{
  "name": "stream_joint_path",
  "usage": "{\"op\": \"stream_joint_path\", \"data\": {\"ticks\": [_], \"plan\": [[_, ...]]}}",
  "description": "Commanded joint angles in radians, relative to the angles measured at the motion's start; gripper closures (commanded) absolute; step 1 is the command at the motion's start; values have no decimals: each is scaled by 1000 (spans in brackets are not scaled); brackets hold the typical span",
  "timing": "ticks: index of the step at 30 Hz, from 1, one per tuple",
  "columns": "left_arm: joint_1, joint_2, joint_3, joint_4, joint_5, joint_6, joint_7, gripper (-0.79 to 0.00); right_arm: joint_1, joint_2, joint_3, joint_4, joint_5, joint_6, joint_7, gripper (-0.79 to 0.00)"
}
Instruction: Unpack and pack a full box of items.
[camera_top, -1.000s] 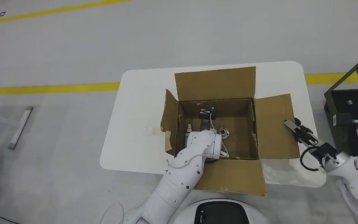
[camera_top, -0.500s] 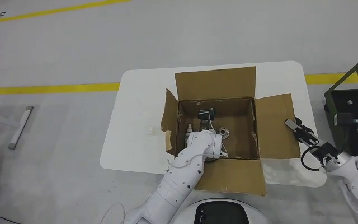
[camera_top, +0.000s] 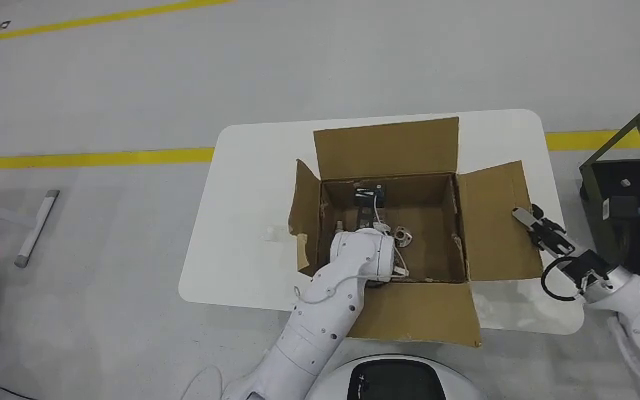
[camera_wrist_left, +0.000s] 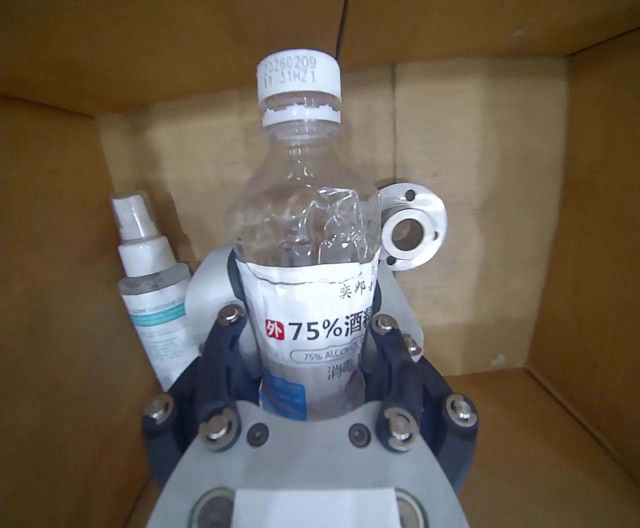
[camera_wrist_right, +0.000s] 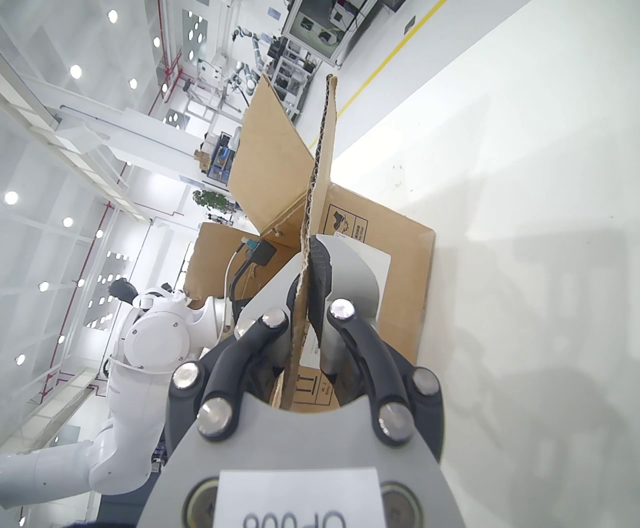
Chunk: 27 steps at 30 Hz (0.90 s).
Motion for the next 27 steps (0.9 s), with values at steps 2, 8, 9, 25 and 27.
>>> {"op": "stream_joint_path", "data": {"ticks": [2, 8, 9, 25, 27], "plan": [[8, 3, -15, -72, 2, -17, -13, 0, 15, 2, 19, 7, 0, 0, 10, 0], [33, 11, -55, -229, 34, -31, -40, 0, 47, 9, 61, 31, -18, 4, 34, 0], [39, 13, -62, -253, 46, -32, -45, 0, 50, 10, 65, 33, -17, 4, 39, 0], [107, 50, -269, -608, 290, -74, -78, 0, 29, 10, 78, 48, -16, 4, 34, 0], [116, 53, -290, -650, 310, -82, -87, 0, 28, 10, 76, 44, -16, 7, 34, 0]]}}
